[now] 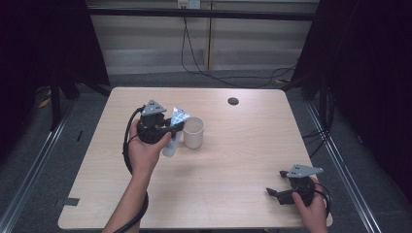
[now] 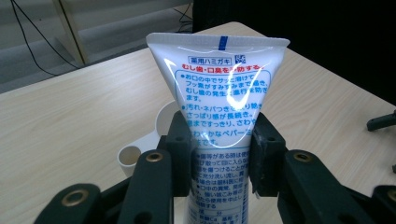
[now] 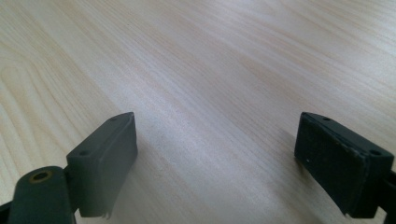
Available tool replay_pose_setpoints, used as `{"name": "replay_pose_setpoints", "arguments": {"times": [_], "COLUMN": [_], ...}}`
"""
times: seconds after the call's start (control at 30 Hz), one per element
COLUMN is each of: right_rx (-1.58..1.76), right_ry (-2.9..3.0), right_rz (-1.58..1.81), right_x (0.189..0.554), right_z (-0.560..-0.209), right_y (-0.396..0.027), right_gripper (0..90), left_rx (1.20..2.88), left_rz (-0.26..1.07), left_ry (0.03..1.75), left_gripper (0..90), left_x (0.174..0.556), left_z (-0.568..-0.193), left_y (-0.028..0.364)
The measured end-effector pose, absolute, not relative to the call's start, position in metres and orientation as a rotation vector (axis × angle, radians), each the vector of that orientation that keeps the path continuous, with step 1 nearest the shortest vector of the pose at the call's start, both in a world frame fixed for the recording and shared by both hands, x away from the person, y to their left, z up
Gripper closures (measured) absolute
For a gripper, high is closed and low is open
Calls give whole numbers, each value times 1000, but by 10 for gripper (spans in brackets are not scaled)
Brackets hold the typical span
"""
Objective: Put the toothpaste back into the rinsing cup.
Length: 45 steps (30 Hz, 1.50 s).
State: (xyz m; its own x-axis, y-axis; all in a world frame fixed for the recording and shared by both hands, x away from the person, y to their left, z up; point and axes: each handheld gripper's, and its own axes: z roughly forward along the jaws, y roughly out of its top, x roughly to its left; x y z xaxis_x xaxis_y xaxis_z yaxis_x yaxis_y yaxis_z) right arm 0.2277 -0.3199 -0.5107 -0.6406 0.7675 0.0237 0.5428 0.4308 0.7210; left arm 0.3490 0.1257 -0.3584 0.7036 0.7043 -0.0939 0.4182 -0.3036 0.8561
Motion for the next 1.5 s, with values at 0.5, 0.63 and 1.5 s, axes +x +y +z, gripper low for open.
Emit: {"name": "replay_pose_setpoints", "arguments": {"times": [0.5,0.63,1.5], "right_rx": [1128,1126,1128], "right_ry": [2380,2381,2380], "right_rz": [1030,1032,1029], "right_x": [228,228,228], "right_z": [-511,-511,-511], "right_y": [-320,-320,-320], "right_gripper": [128,128,128], "left_rx": [1933,1925,1875], "left_rz": [363,352,353], "left_ry": [866,866,895], "left_gripper": [662,662,661], "left_x": [358,361,379], "left_z": [-352,-351,-350], "left_y": [117,114,105]}}
